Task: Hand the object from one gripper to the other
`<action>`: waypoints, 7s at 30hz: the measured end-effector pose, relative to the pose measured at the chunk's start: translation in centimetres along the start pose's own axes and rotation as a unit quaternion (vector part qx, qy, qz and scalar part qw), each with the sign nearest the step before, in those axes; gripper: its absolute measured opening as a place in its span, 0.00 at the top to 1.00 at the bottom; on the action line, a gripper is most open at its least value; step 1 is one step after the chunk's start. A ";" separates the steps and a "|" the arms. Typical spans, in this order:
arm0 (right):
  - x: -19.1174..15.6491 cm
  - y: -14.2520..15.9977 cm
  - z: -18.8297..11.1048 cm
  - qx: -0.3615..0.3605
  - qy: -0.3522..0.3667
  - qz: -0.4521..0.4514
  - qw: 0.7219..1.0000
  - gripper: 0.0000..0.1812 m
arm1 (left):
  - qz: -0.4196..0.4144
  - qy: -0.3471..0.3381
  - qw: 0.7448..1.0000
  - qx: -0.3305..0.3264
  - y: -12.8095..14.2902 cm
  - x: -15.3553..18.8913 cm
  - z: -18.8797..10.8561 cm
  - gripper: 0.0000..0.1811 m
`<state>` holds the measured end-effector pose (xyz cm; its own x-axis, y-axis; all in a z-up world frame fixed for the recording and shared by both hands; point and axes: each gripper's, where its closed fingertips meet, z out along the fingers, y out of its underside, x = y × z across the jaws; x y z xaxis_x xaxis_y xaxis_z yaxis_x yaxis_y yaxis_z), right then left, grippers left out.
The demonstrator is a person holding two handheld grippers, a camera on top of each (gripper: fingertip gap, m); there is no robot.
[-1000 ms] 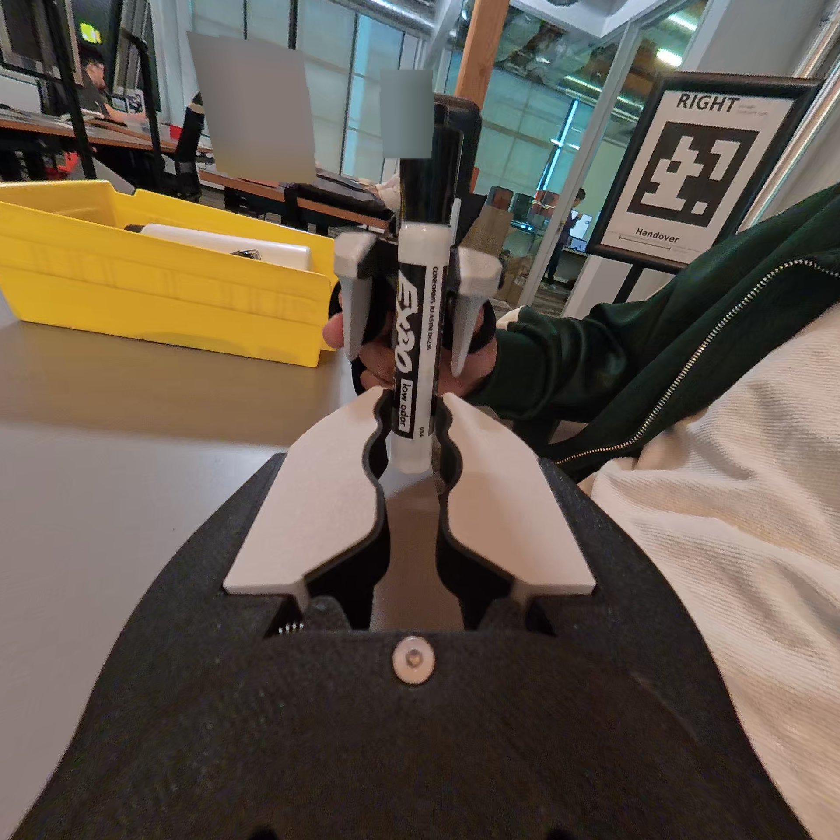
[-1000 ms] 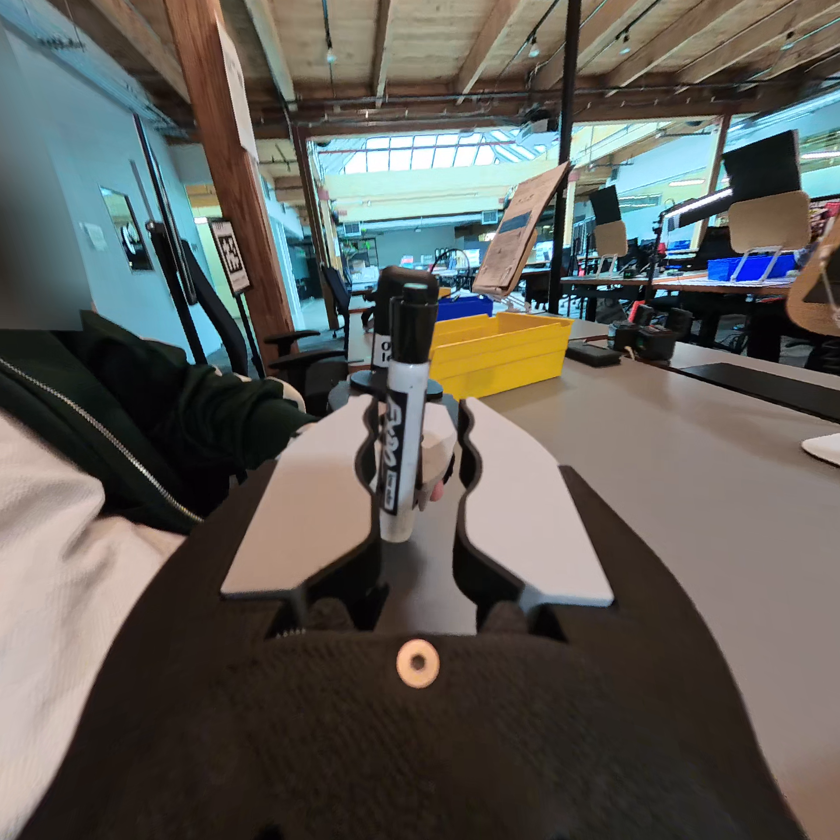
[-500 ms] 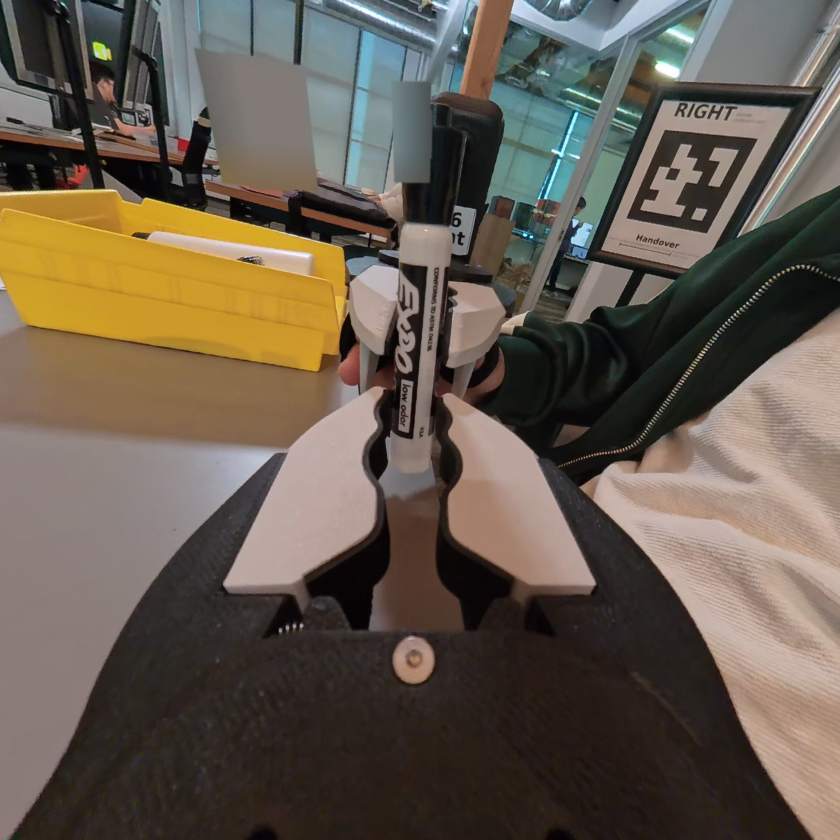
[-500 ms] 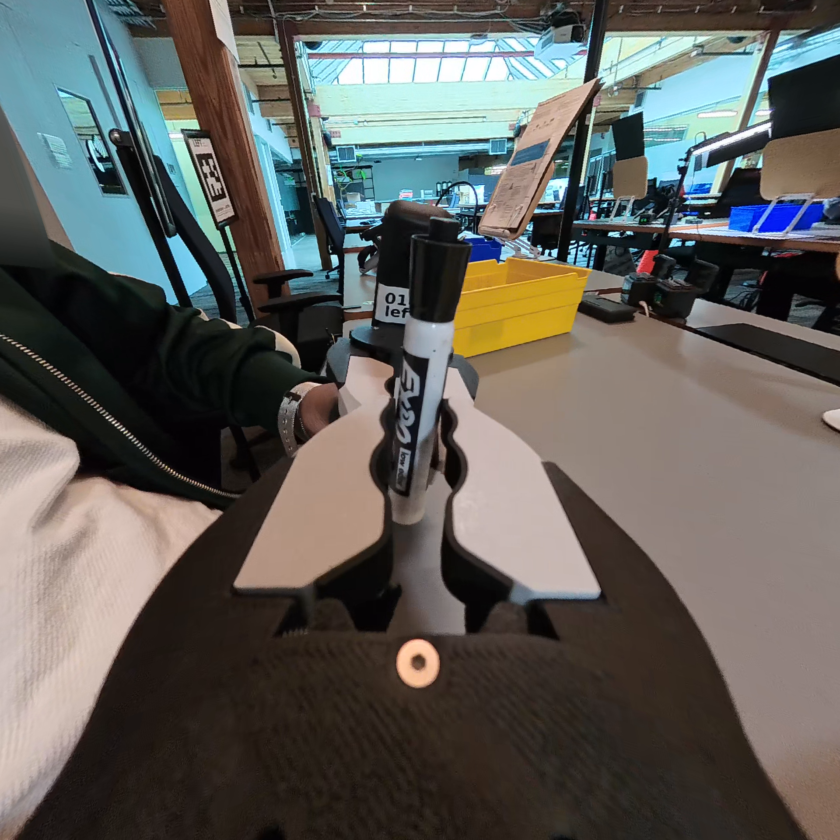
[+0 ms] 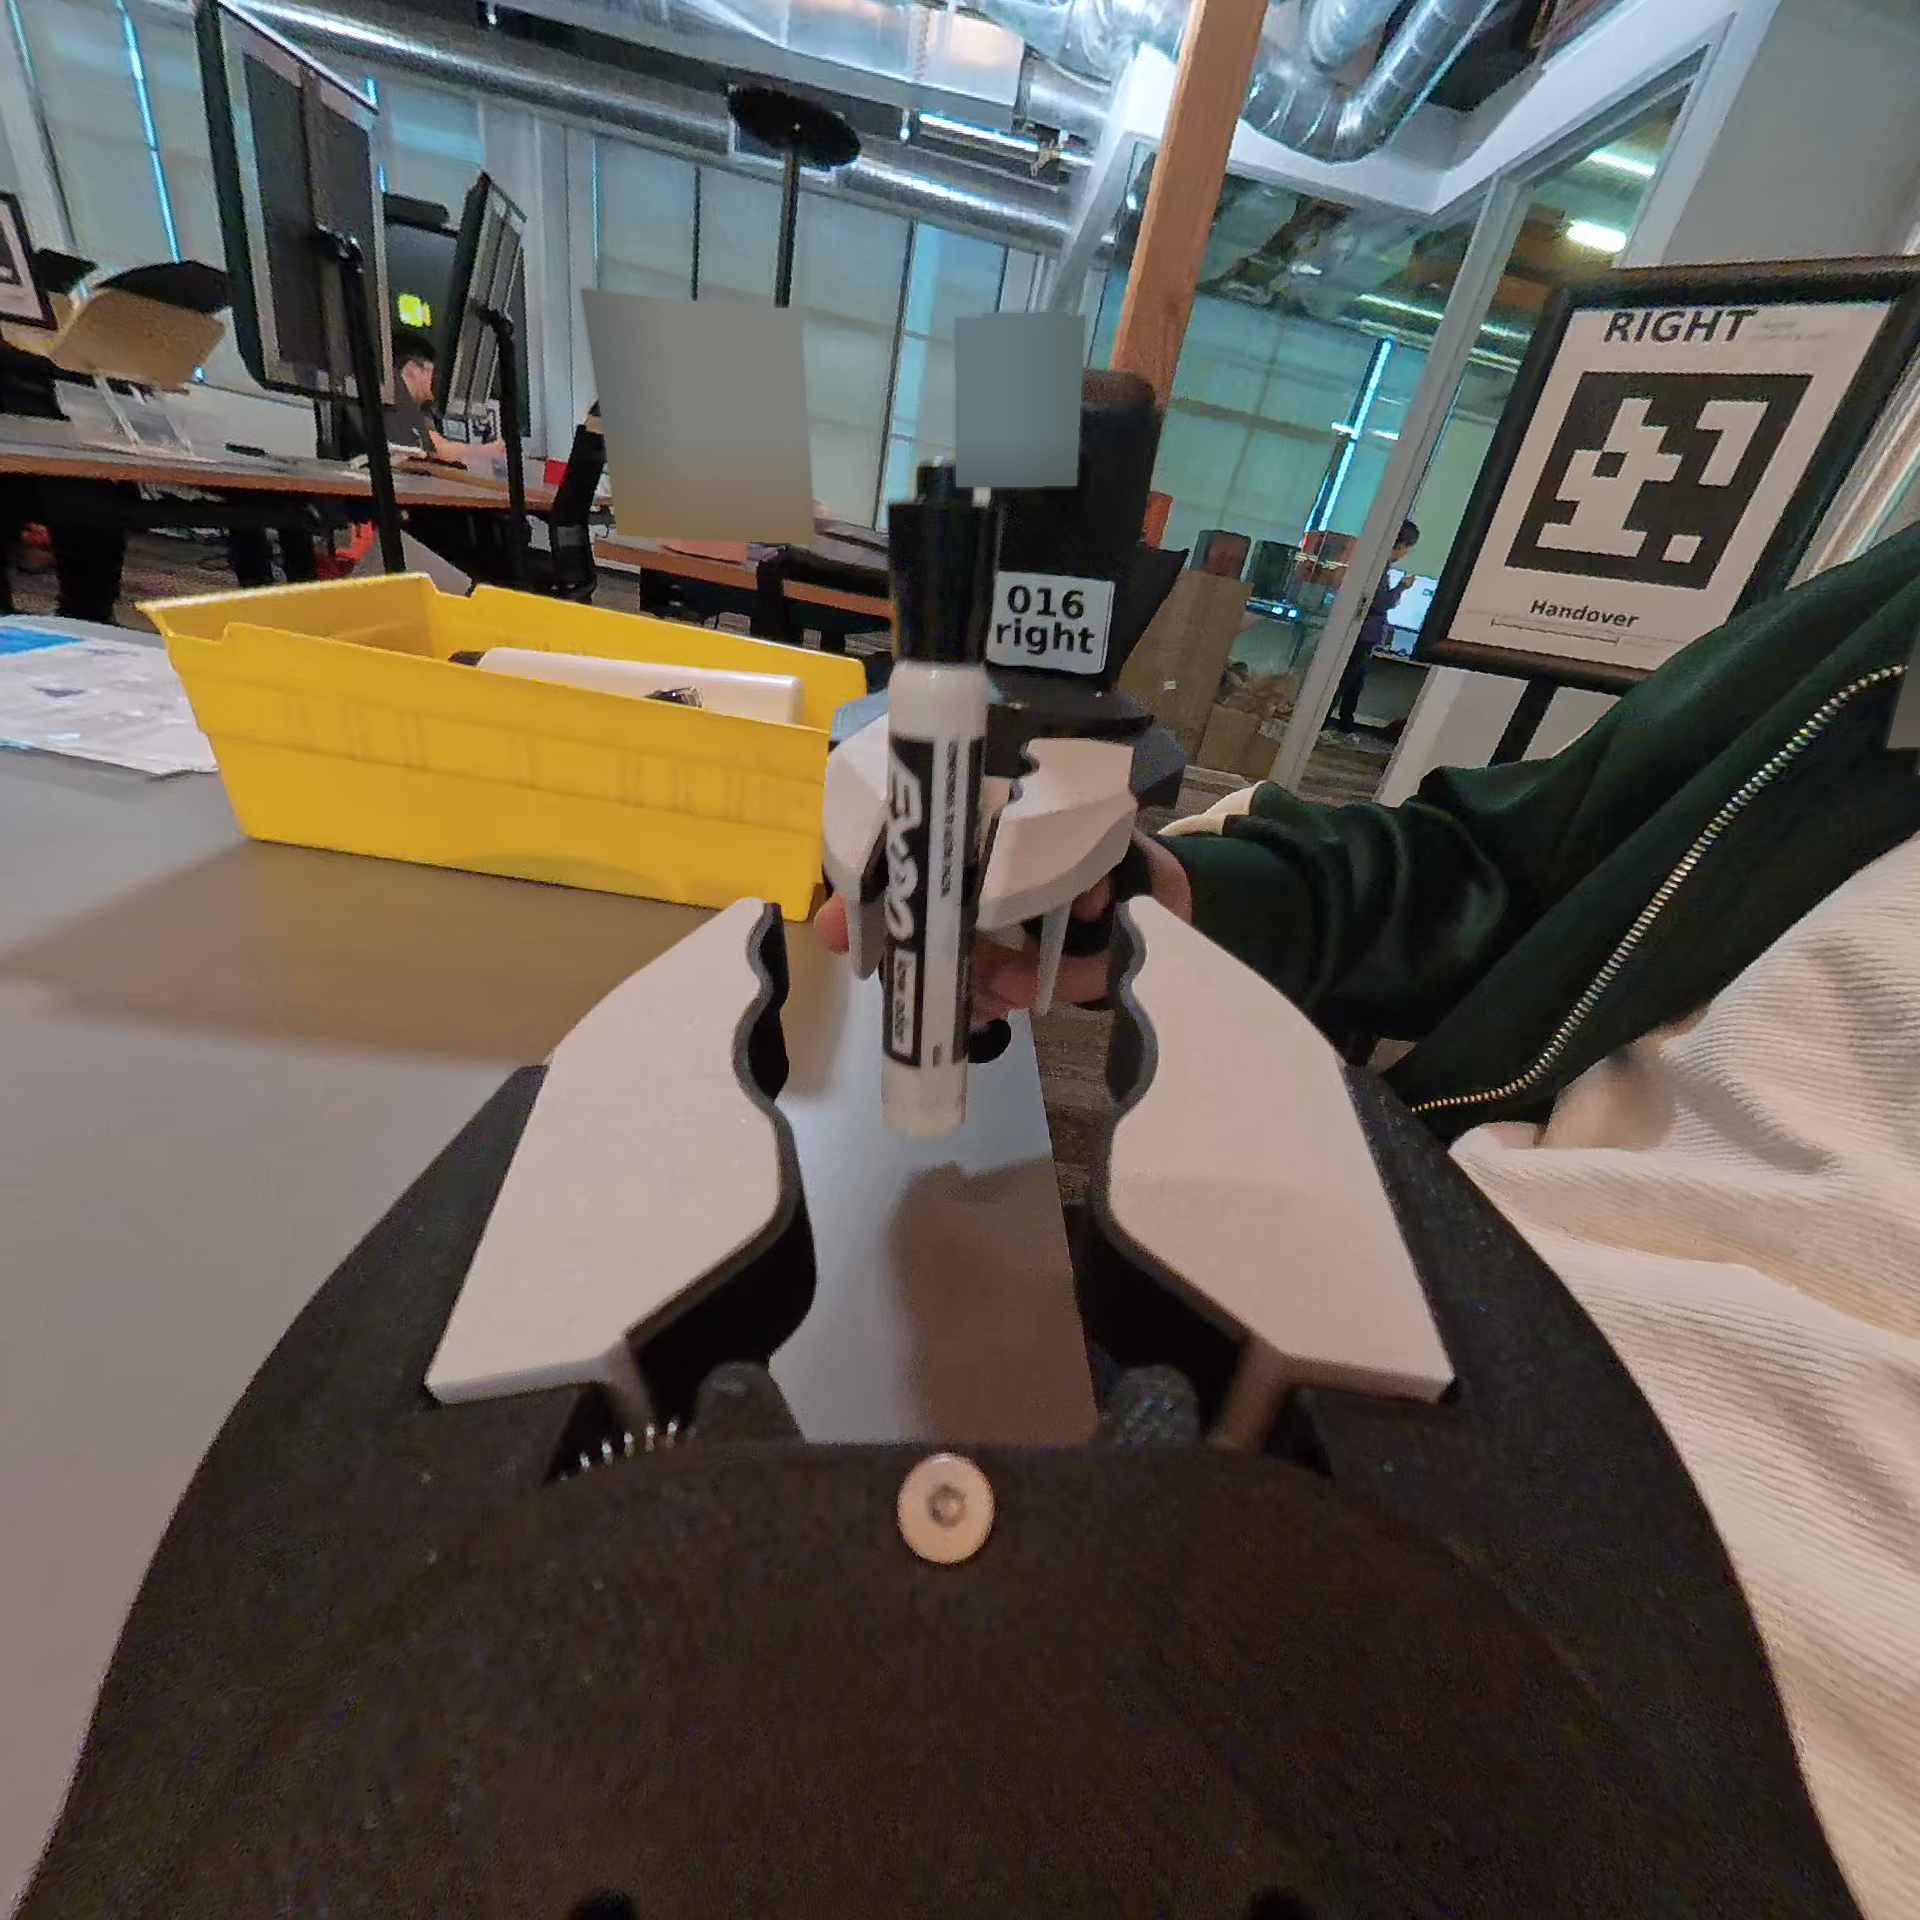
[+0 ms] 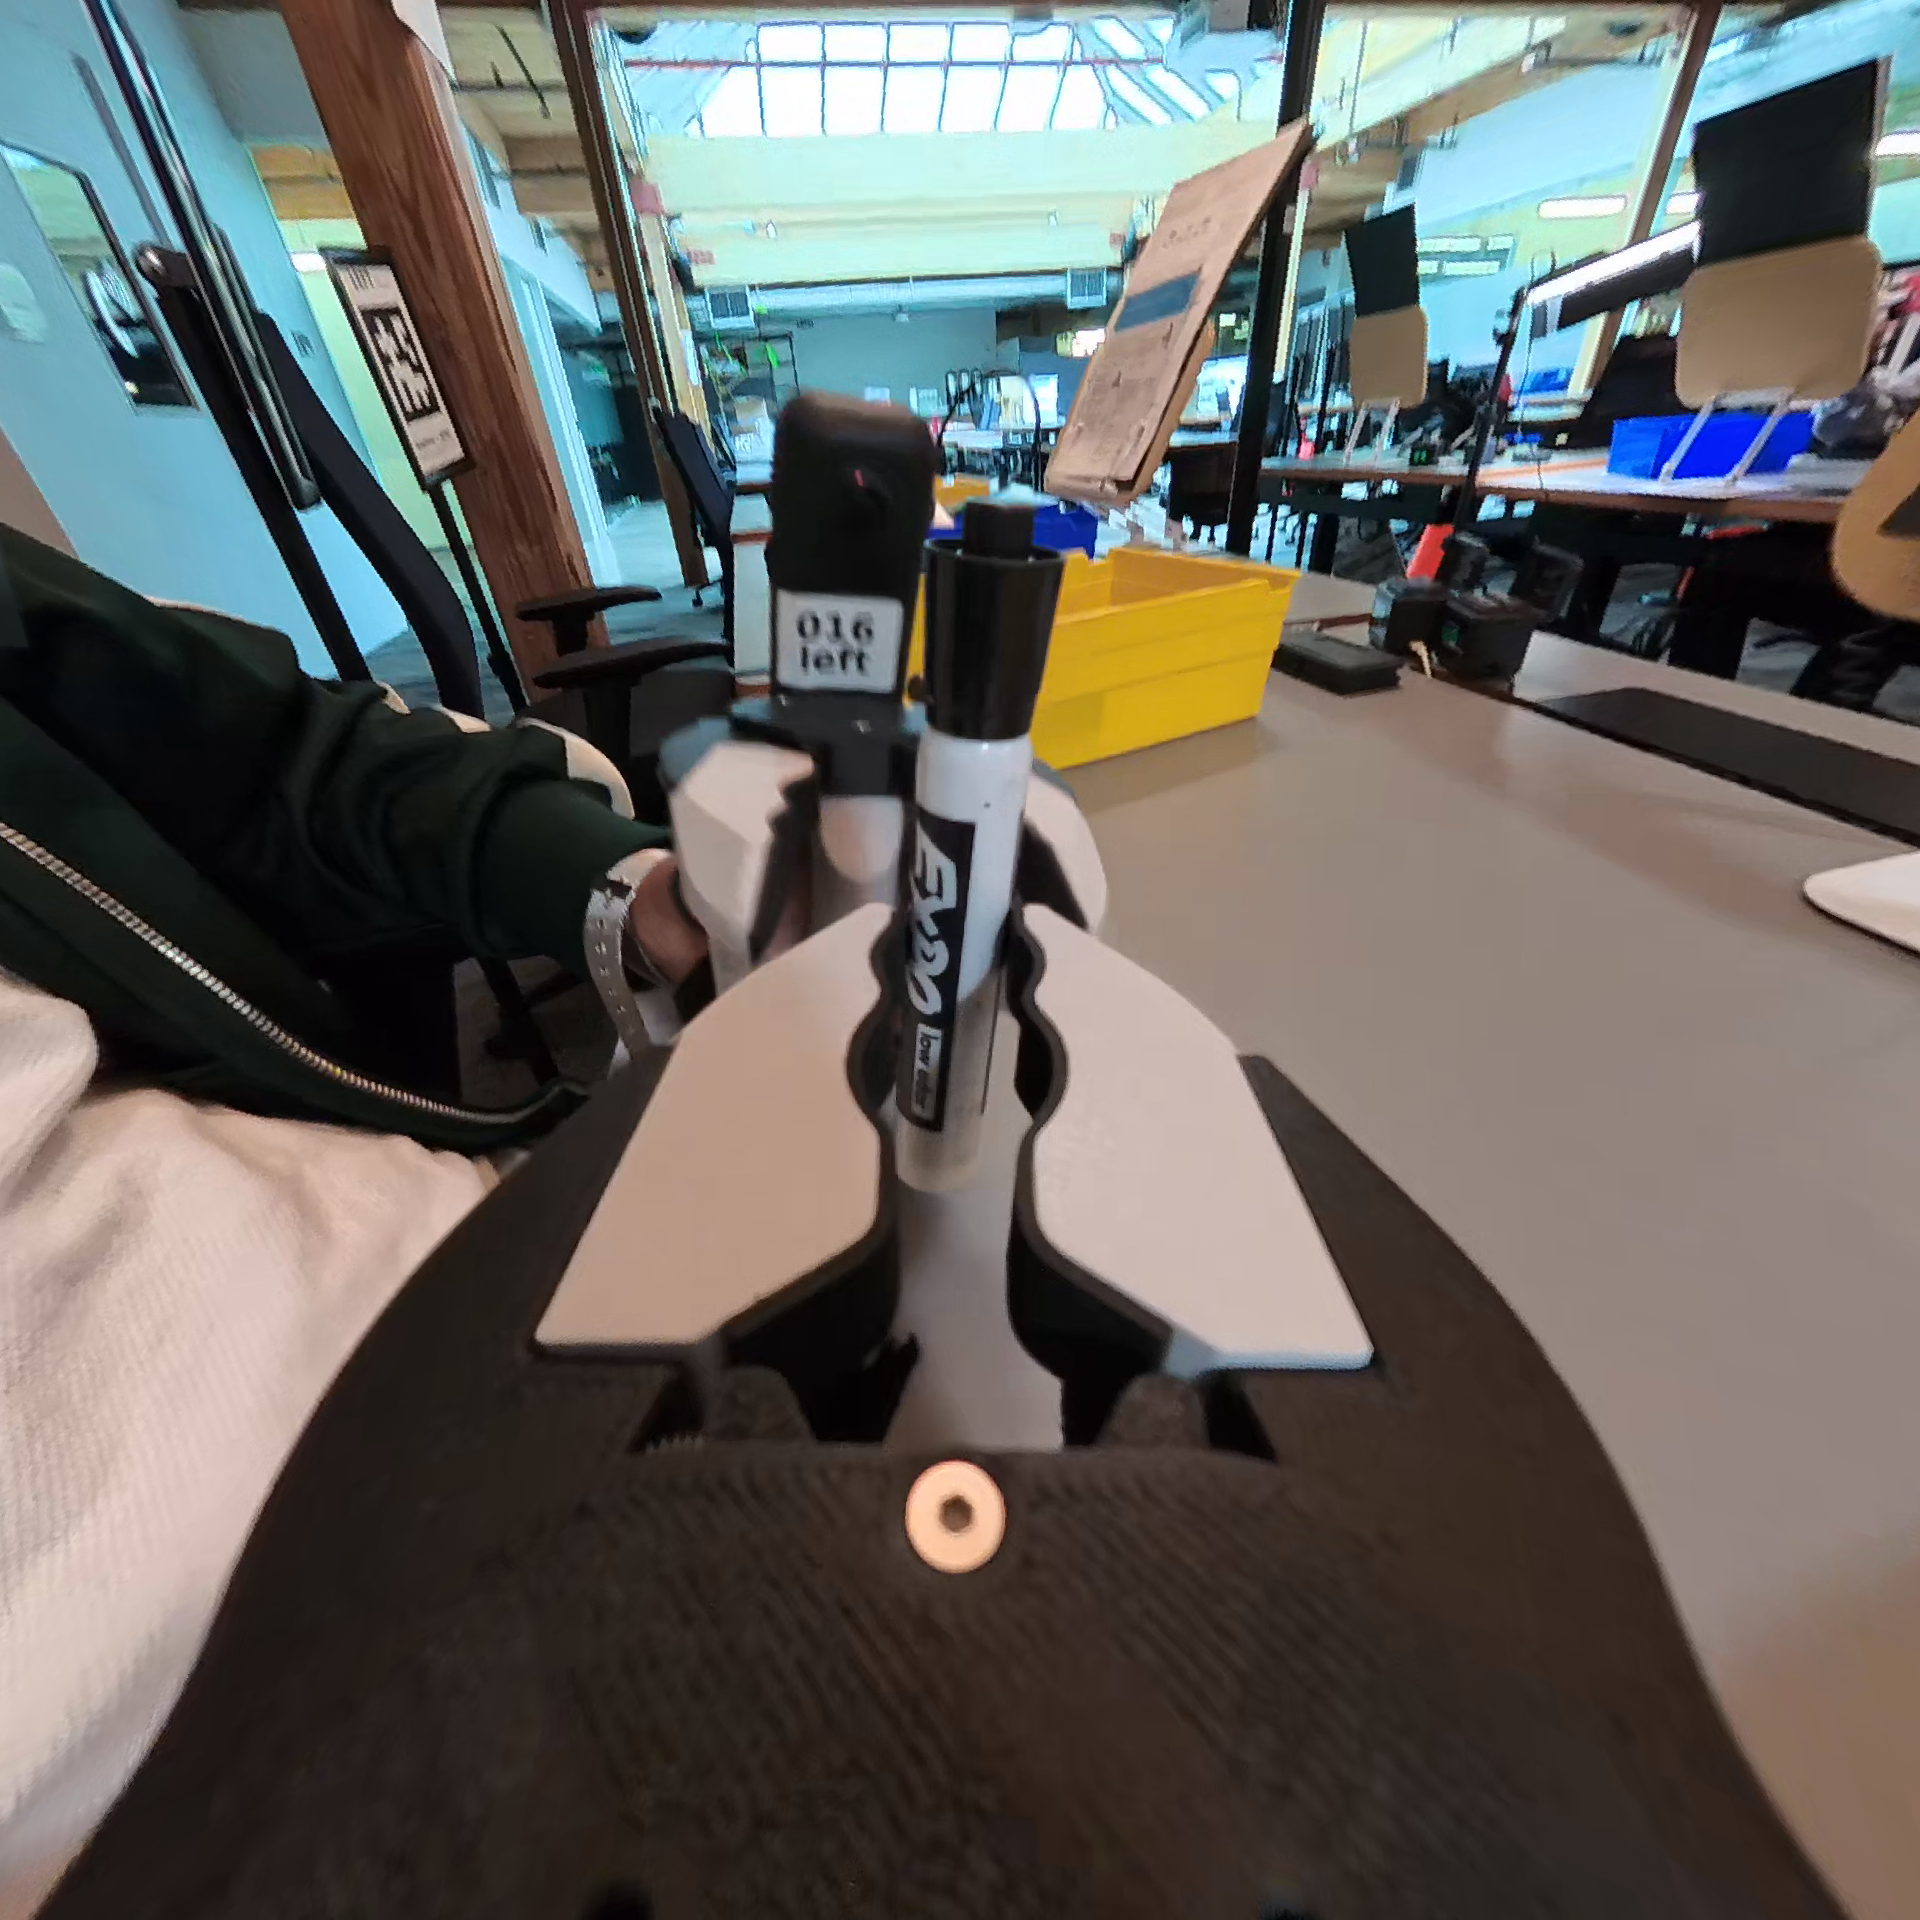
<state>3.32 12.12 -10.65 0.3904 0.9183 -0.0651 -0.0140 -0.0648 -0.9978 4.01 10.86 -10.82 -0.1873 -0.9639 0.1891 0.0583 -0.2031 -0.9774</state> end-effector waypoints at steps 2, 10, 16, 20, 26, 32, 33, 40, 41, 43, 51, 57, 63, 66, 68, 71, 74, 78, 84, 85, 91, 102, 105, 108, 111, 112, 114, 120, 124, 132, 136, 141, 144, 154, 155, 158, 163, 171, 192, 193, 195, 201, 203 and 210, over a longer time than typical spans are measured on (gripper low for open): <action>-0.1 0.6 0.2 -0.015 -0.003 0.002 1.000 0.89 | 0.012 0.000 1.000 0.002 -0.4 0.2 -0.1 0.69; -1.3 2.1 1.3 -0.054 -0.030 -0.005 0.998 0.90 | 0.042 0.001 0.999 -0.015 -0.4 0.8 -0.2 0.76; -2.0 2.7 1.7 -0.070 -0.046 -0.011 0.996 0.90 | 0.047 0.007 0.999 -0.011 -0.7 1.4 -0.1 0.80; -2.2 2.8 1.8 -0.074 -0.050 -0.012 0.996 0.89 | 0.047 0.007 0.999 -0.011 -0.8 1.5 -0.1 0.84; -2.4 2.7 1.9 -0.070 -0.056 -0.012 0.996 0.89 | 0.033 0.010 0.999 -0.012 -0.9 1.4 -0.2 0.90; -1.4 2.4 1.8 -0.053 -0.039 0.018 0.998 0.74 | 0.027 -0.004 1.000 -0.006 -1.4 0.7 -0.8 0.89; -1.0 2.4 1.8 -0.050 -0.028 0.019 0.998 0.70 | 0.023 -0.011 1.000 -0.006 -1.4 0.4 -1.0 0.89; 2.9 2.0 0.9 -0.041 0.096 -0.041 0.994 0.36 | -0.009 -0.048 0.999 0.004 -1.8 -1.6 -2.3 0.89; 3.1 1.9 0.9 -0.042 0.105 -0.048 0.992 0.34 | -0.013 -0.050 0.999 0.004 -1.8 -1.7 -2.4 0.89; 3.0 1.7 0.9 -0.038 0.107 -0.057 0.992 0.33 | -0.014 -0.052 0.999 -0.002 -1.6 -1.8 -2.4 0.90; 0.1 -0.4 0.6 0.016 0.029 -0.062 0.998 0.62 | 0.025 -0.041 0.997 -0.065 0.5 -0.8 -1.1 0.89; -1.9 -1.1 0.4 0.032 -0.041 -0.009 0.999 0.78 | 0.055 -0.001 0.994 -0.094 1.7 1.2 0.3 0.89; -2.9 -1.5 0.3 0.040 -0.061 -0.028 0.997 0.83 | 0.064 0.013 0.992 -0.104 2.2 2.1 0.9 0.89; -3.2 -1.4 0.5 0.037 -0.067 -0.029 0.997 0.84 | 0.061 0.012 0.993 -0.102 2.2 2.1 0.9 0.89; -3.2 -1.2 0.6 0.032 -0.067 -0.031 0.997 0.84 | 0.061 0.012 0.993 -0.100 2.1 2.1 0.9 0.89; -3.3 -1.4 0.6 0.036 -0.065 -0.032 0.997 0.84 | 0.062 0.011 0.993 -0.102 2.1 2.1 0.9 0.89; -3.2 -2.0 0.3 0.052 -0.061 -0.033 0.996 0.86 | 0.061 0.011 0.993 -0.104 2.3 2.0 0.9 0.89; -3.1 -2.0 0.2 0.053 -0.060 -0.030 0.996 0.90 | 0.062 0.011 0.993 -0.104 2.3 2.0 0.9 0.89; -3.1 -1.6 0.3 0.040 -0.060 -0.032 0.997 0.95 | 0.069 0.012 0.992 -0.107 2.3 2.2 1.0 0.89; -3.1 -1.6 0.3 0.040 -0.060 -0.031 0.997 0.95 | 0.070 0.012 0.992 -0.107 2.3 2.2 1.0 0.89; -3.1 -1.6 0.3 0.039 -0.063 -0.020 0.997 0.95 | 0.074 0.011 0.992 -0.104 2.3 2.2 1.0 0.89; -2.8 -1.5 0.3 0.032 -0.057 -0.014 0.998 0.95 | 0.068 0.004 0.994 -0.088 2.1 1.7 1.1 0.77; -2.6 -1.5 0.2 0.031 -0.053 -0.013 0.998 0.95 | 0.065 0.005 0.994 -0.090 2.3 1.7 1.1 0.76; -2.4 -1.6 0.0 0.032 -0.049 -0.013 0.998 0.95 | 0.062 0.005 0.994 -0.094 2.5 1.6 1.1 0.74; -2.3 -1.6 -0.1 0.032 -0.047 -0.010 0.998 0.95 | 0.058 0.000 0.993 -0.104 2.9 1.2 1.0 0.75; -2.2 -1.6 -0.1 0.032 -0.046 -0.009 0.998 0.95 | 0.056 -0.005 0.992 -0.110 3.1 1.0 1.0 0.75; -2.1 -1.6 -0.1 0.031 -0.044 -0.006 0.999 0.95 | 0.054 -0.006 0.992 -0.113 3.3 0.8 0.9 0.75; -2.0 -1.5 -0.1 0.028 -0.041 -0.005 0.999 0.95 | 0.050 0.001 0.994 -0.099 2.8 1.1 0.8 0.76; -2.1 -1.3 0.0 0.022 -0.042 -0.006 0.999 0.95 | 0.053 0.010 0.995 -0.083 2.1 1.5 0.8 0.79; -2.7 -0.8 0.5 0.008 -0.051 -0.015 0.999 0.95 | 0.071 0.020 0.994 -0.085 2.1 2.0 0.8 0.88; -2.8 -0.8 0.6 0.008 -0.053 -0.016 0.998 0.95 | 0.067 0.020 0.993 -0.090 2.2 1.9 0.8 0.90; -2.7 -0.8 0.6 0.014 -0.056 -0.009 0.998 0.95 | 0.052 0.020 0.994 -0.093 2.2 1.9 0.7 0.90; -2.6 -0.9 0.6 0.019 -0.055 -0.010 0.998 0.93 | 0.053 0.018 0.994 -0.091 2.1 1.9 0.7 0.90; 1.2 -1.6 -0.1 0.067 0.042 0.005 0.997 0.53 | 0.028 -0.019 0.999 -0.038 -0.9 0.0 -1.2 0.90; 1.3 -1.0 0.1 0.052 0.037 0.016 0.998 0.56 | 0.023 -0.021 0.999 -0.032 -1.2 -0.1 -1.4 0.90; 0.7 0.9 1.0 0.003 0.010 0.035 0.999 0.63 | 0.019 -0.025 0.999 -0.027 -1.5 -0.3 -1.6 0.90; -0.8 2.2 1.7 -0.041 -0.017 0.001 0.999 0.75 | 0.034 -0.023 0.999 -0.033 -1.7 0.1 -1.4 0.90; -2.0 2.3 1.9 -0.046 -0.050 -0.006 0.998 0.89 | 0.071 -0.014 0.995 -0.061 -0.9 1.3 -0.5 0.90; 1.1 0.0 -0.2 0.009 0.031 -0.014 0.999 0.90 | 0.001 -0.114 0.992 -0.059 0.7 -4.2 -1.7 0.31; 1.2 -0.1 -0.3 0.012 0.032 -0.013 0.999 0.90 | -0.002 -0.100 0.992 -0.075 1.3 -4.0 -1.6 0.37; 1.0 -0.4 -0.3 0.018 0.031 -0.015 0.999 0.90 | -0.004 -0.083 0.991 -0.106 2.4 -3.5 -1.4 0.46; 0.2 -0.4 0.0 0.018 0.014 -0.016 1.000 0.90 | 0.025 -0.026 0.982 -0.188 5.4 -1.3 -0.3 0.70; 0.0 -0.4 0.1 0.016 0.008 -0.013 1.000 0.90 | 0.043 -0.017 0.980 -0.196 5.8 -0.8 -0.1 0.75; -0.7 -0.3 0.4 0.012 -0.009 -0.003 1.000 0.90 | 0.056 -0.010 0.981 -0.186 5.8 -0.2 0.3 0.86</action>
<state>2.63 11.65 -10.35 0.3731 0.9259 -0.0587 -0.0336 -0.0498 -0.9982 4.72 9.85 -16.53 -0.1810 -0.9805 0.0762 -0.2842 -0.0220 -0.9585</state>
